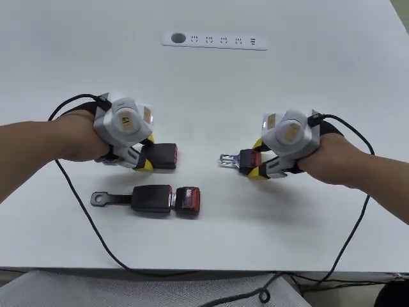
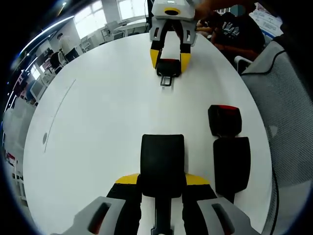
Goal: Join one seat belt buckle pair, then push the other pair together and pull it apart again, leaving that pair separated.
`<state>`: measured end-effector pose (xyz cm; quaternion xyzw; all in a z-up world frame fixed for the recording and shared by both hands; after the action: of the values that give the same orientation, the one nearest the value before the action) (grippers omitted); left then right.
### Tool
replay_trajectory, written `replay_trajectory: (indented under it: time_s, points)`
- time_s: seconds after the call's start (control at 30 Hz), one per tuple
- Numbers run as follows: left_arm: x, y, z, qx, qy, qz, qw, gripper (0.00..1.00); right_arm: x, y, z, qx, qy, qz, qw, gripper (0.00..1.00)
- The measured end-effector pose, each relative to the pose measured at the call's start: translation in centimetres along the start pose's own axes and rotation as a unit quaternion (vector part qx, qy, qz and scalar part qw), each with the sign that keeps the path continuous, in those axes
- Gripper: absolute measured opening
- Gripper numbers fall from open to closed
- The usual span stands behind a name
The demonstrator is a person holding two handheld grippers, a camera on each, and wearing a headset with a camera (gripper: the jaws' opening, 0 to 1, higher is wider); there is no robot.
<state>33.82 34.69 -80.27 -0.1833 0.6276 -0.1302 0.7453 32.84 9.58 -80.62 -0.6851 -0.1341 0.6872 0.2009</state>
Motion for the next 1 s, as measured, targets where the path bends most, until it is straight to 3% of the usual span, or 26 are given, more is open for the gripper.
replay_trajectory:
  time_s: [0.2,0.37,0.53,0.6,0.67,0.77,0.9,1.0]
  points:
    - [0.0,0.0,0.0,0.006,0.0,-0.003,1.0,0.32,-0.6,1.2,0.1,0.036,-0.013,-0.001,0.9993,0.35]
    - [0.0,0.0,-0.1,0.014,-0.002,-0.005,0.9999,0.32,-0.5,0.7,0.3,0.021,-0.017,0.016,0.9995,0.36]
    - [0.1,-0.2,0.0,0.009,-0.003,0.006,0.9999,0.33,-0.5,0.5,0.4,0.018,-0.013,0.031,0.9993,0.36]
    - [0.0,-0.3,-0.1,0.012,-0.005,0.009,0.9999,0.33,-0.5,0.4,0.4,0.016,-0.01,0.038,0.9991,0.36]
    - [0.0,-0.2,-0.1,0.009,-0.007,0.01,0.9999,0.33,-0.6,0.3,0.1,-0.016,-0.002,0.047,0.9987,0.38]
    - [-0.3,0.0,0.1,0.0,-0.023,0.024,0.9995,0.38,-0.7,0.4,-0.4,-0.014,0.01,0.05,0.9986,0.42]
    - [-2.1,-0.4,0.0,-0.027,-0.043,-0.001,0.9987,0.39,-0.8,0.9,-0.5,0.008,0.025,0.042,0.9988,0.53]
    - [-3.6,-0.4,-0.4,-0.044,-0.057,-0.018,0.9972,0.41,-1.6,0.6,-0.2,0.046,0.044,0.006,0.998,0.54]
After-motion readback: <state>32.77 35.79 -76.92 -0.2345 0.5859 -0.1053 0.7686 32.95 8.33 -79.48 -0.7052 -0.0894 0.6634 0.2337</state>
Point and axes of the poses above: the centre of the closed fingertips' face, and the gripper's own axes: x roughly forward along the fingers, z roughly to its left, y roughly out of its underside, the point moved 6 cm from there along -x, roughly backward along the fingers, and after that the axes turned 6 degrees about -y, right-handed, at the moved point
